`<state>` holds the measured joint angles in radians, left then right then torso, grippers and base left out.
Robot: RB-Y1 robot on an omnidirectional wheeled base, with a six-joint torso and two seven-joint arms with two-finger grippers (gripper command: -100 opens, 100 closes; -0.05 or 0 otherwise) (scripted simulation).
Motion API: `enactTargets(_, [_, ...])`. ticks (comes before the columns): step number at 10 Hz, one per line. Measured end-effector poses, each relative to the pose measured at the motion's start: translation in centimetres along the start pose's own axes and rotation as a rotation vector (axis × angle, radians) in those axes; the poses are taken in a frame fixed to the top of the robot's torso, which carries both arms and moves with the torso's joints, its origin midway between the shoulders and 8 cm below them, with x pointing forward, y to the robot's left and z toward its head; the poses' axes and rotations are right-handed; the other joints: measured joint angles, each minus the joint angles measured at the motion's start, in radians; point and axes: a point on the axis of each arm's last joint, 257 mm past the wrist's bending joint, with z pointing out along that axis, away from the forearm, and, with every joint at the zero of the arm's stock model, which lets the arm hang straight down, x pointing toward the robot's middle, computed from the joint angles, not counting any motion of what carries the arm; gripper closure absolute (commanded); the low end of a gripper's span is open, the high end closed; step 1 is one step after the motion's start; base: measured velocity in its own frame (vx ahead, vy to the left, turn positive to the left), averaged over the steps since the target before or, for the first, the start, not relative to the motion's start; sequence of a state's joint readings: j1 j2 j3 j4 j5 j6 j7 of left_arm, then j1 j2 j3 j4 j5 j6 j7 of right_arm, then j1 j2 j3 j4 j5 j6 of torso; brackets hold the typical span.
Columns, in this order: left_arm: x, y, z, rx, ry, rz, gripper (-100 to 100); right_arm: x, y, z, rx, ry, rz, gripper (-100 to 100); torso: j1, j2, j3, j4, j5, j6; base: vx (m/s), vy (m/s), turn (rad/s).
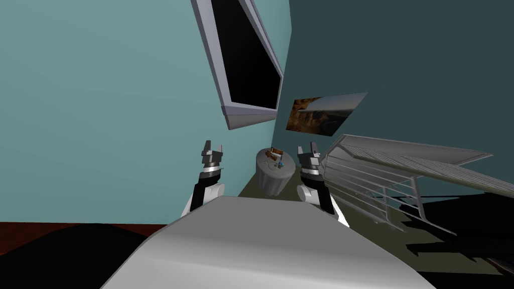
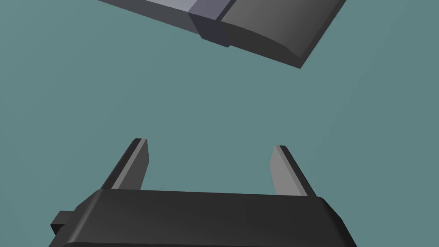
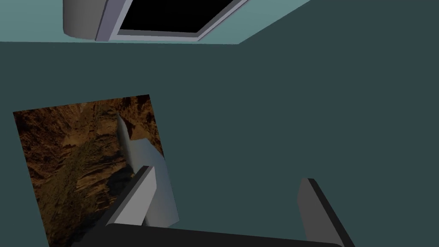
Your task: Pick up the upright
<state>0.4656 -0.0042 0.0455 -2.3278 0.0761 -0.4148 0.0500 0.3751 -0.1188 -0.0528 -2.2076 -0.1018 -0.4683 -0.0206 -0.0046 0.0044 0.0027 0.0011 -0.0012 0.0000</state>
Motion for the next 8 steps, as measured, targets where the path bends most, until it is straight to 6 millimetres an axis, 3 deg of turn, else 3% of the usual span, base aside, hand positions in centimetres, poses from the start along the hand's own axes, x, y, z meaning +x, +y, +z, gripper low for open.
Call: enactTargets(8, [0.0, 0.0, 0.0, 0.0, 0.0, 0.0, 0, 0.7, -6.8, 2.1, 0.123, -0.036, 0.371, -100, 0.001, -0.002, -0.001, 0.0, 0.0, 0.0, -0.054, -0.055, -0.019])
